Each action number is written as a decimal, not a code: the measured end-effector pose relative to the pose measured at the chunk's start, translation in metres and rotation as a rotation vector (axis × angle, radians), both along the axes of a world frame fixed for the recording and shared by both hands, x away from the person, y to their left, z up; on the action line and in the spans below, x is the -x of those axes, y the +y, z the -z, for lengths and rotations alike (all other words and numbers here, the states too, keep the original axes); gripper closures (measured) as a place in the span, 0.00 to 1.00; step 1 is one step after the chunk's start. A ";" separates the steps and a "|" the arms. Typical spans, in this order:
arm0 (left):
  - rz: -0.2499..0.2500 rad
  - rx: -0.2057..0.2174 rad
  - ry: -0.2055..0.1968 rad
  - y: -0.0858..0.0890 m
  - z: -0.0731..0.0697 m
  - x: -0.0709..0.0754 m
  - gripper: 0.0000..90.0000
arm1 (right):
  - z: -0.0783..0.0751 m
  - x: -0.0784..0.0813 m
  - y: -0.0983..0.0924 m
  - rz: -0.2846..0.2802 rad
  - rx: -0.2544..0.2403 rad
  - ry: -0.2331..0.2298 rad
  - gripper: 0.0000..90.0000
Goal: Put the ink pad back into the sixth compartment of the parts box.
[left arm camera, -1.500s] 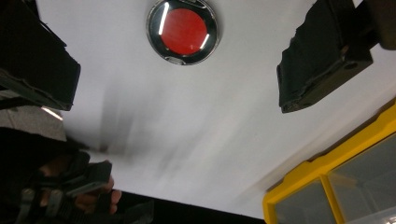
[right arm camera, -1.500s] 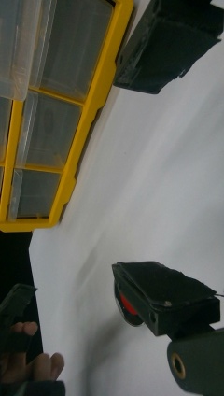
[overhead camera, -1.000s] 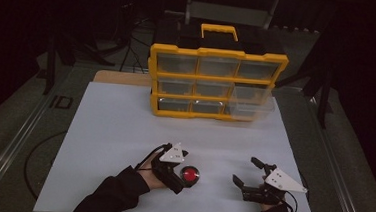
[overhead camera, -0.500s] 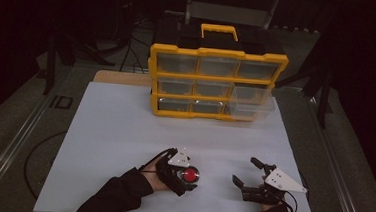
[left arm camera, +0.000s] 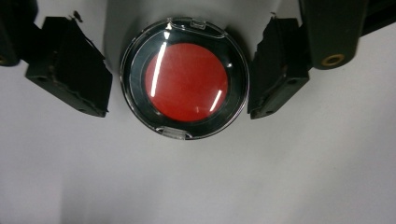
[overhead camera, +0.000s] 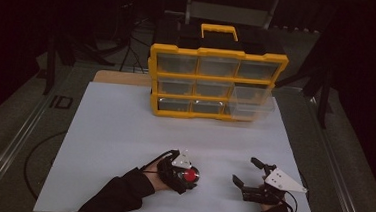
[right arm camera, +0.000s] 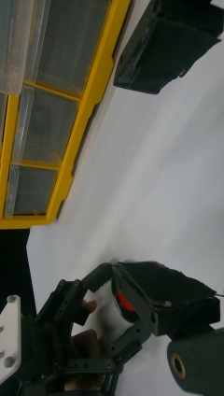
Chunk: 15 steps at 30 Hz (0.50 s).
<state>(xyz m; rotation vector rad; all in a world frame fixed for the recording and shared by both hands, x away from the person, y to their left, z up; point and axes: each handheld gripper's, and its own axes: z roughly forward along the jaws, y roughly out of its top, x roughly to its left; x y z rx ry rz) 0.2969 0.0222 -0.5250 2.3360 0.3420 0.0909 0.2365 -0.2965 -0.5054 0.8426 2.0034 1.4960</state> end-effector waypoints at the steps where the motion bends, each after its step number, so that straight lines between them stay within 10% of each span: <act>1: 0.001 -0.005 -0.008 0.000 0.000 0.000 0.27 | 0.000 0.000 0.000 0.000 -0.001 -0.001 0.11; 15: -0.013 -0.036 -0.020 -0.003 -0.002 0.001 0.33 | 0.001 0.000 0.001 -0.005 0.003 -0.002 0.11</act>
